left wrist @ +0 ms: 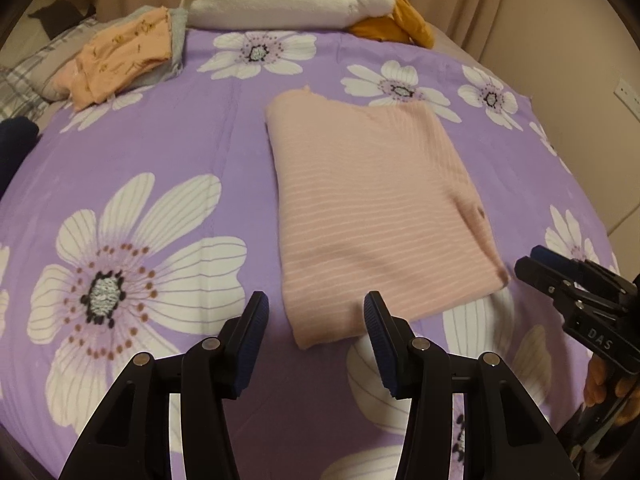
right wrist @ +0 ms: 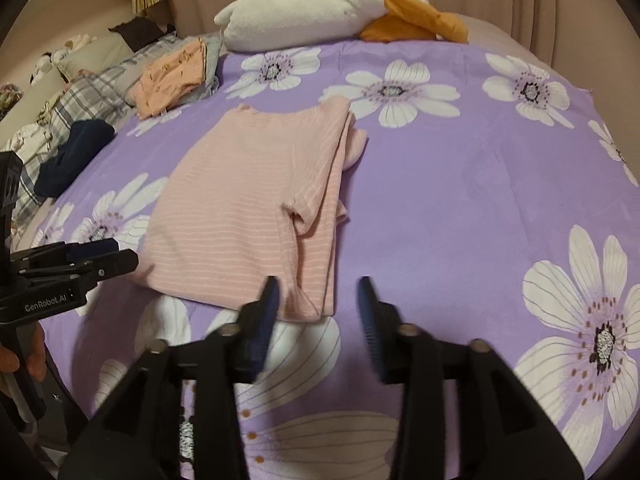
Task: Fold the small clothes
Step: 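Open both tools and withdraw them from the folded pink shirt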
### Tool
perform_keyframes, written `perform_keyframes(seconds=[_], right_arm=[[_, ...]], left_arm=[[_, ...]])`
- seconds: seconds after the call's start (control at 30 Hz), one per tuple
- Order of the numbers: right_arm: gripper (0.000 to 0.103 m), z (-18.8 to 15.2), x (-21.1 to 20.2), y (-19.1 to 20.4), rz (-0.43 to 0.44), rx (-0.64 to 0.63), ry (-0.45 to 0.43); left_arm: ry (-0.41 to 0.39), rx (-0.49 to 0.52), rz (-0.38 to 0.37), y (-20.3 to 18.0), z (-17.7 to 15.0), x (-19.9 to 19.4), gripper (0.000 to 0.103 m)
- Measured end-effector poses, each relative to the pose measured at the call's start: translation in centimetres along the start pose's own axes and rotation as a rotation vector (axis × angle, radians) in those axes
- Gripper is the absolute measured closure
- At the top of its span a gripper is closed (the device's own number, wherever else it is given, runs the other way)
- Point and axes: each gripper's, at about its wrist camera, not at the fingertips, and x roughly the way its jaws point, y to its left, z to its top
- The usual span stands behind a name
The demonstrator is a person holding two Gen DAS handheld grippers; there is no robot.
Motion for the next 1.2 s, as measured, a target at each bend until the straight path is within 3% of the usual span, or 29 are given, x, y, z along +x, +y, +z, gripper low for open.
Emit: perform_keyframes(seconds=[0.1,0.4,0.5,0.57,0.9,1.2], right_arm=[[0.052,0.2,-1.1,0.3,0.003,0.001,-0.023],[0.036,0.3,-3.6,1.5,-0.012,-0.028,-0.074],[0.027,0.4,-4.1,1.6,-0.023,-0.026,-0.079],[0.026,0.4,-4.4,1.7,-0.022,-0.021,-0.086],[0.001,0.4,-5.5,2.3,-0.022,-0.019,-0.095],[0.0,0.5,-5.6,2.6,-0.027,-0.025,-0.07]], left_arm=[[-0.021,0.006,-0.004,-0.5,0.1,-1.0,0.035],[-0.055,0.035,-0.009,-1.7,0.1,-2.9,0.033],[-0.052,0.043,-0.011,-1.9,0.1,-3.2,0.025],[-0.057,0.047,-0.014,-2.0,0.0,-3.4,0.012],[-0.055,0.024,0.027,-2.0,-0.1,-4.2,0.01],[-0.041,0.034,0.121,-2.2,0.0,-4.5,0.007]])
